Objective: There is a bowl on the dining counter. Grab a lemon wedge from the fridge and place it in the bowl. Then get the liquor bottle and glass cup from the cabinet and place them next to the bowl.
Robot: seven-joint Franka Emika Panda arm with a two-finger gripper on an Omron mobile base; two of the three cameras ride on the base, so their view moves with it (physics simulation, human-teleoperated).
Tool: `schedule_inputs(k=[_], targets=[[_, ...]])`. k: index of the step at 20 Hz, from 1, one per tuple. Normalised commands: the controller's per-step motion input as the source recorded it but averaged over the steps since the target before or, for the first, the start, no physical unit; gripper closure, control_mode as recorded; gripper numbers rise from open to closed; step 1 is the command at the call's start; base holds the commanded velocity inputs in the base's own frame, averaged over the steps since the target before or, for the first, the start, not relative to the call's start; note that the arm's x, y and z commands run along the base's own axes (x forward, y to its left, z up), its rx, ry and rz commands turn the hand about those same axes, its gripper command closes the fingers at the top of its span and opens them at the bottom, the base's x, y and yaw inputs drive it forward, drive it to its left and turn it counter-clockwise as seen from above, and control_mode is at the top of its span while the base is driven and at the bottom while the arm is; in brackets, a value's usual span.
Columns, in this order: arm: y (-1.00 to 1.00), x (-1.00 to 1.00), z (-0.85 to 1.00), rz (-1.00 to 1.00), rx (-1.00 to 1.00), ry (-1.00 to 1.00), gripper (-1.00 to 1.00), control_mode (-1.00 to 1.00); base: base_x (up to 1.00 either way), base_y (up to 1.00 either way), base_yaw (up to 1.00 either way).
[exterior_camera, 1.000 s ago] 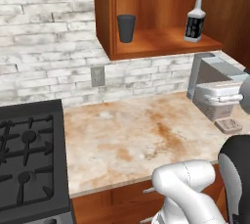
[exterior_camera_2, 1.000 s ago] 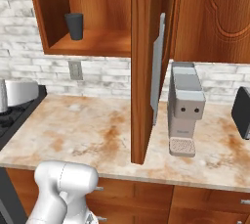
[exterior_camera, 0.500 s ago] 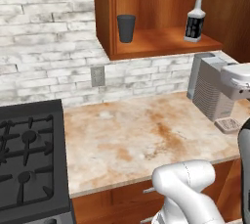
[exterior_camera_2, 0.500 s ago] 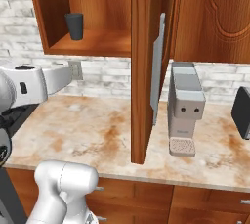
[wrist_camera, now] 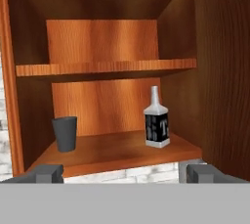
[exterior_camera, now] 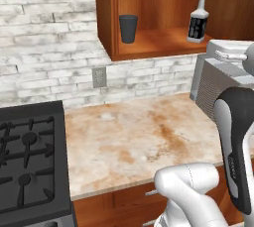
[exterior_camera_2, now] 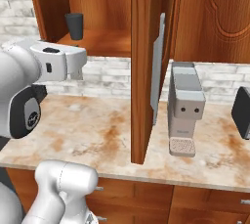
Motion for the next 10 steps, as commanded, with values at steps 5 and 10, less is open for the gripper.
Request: schedule_inputs(k=[5,10], targets=[[0.00,0.15,0.04,-0.03,0.00,0.00,-1.00,-1.00,0.00,0.00,0.00],[0.00,0.10,0.00,0.00,0.00,0.00,-1.00,-1.00,0.00,0.00,0.00]])
